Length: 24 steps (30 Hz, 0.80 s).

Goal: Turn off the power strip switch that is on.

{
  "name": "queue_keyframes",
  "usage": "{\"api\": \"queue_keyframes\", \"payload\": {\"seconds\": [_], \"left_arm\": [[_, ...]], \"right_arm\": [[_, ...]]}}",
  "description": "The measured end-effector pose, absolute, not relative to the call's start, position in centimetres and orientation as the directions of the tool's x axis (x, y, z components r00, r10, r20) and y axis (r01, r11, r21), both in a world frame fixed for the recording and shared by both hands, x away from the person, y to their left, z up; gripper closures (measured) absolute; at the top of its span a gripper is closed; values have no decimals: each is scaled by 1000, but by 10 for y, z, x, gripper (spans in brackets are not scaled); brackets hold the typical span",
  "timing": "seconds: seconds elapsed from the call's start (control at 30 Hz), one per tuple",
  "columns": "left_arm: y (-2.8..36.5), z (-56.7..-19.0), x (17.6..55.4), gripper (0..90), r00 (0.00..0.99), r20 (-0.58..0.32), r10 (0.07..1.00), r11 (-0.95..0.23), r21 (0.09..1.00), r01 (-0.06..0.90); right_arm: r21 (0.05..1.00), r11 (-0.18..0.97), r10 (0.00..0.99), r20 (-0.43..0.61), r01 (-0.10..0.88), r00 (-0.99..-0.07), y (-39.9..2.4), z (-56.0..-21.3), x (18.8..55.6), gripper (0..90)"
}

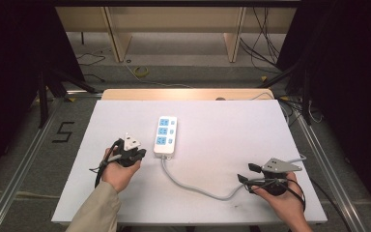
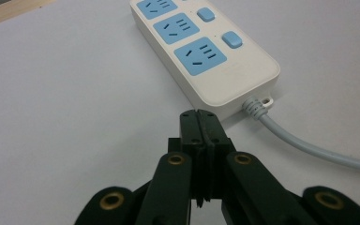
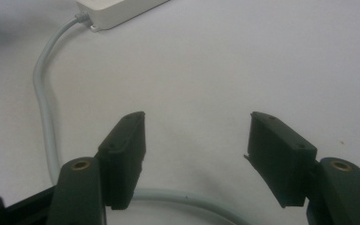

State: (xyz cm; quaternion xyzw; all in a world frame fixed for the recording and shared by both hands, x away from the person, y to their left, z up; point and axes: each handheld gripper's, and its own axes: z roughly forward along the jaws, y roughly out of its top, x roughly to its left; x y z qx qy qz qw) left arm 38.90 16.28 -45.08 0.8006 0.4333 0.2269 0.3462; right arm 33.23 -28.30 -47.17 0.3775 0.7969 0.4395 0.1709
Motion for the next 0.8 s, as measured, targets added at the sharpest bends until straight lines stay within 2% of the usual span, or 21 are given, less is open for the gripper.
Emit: {"api": "queue_keyframes", "payload": {"seconds": [0.8], "left_arm": [[149, -438, 420, 899, 564, 105, 819, -448, 732, 514]], "right_arm": [[827, 339, 746, 54, 448, -663, -282, -472, 333, 380]]}}
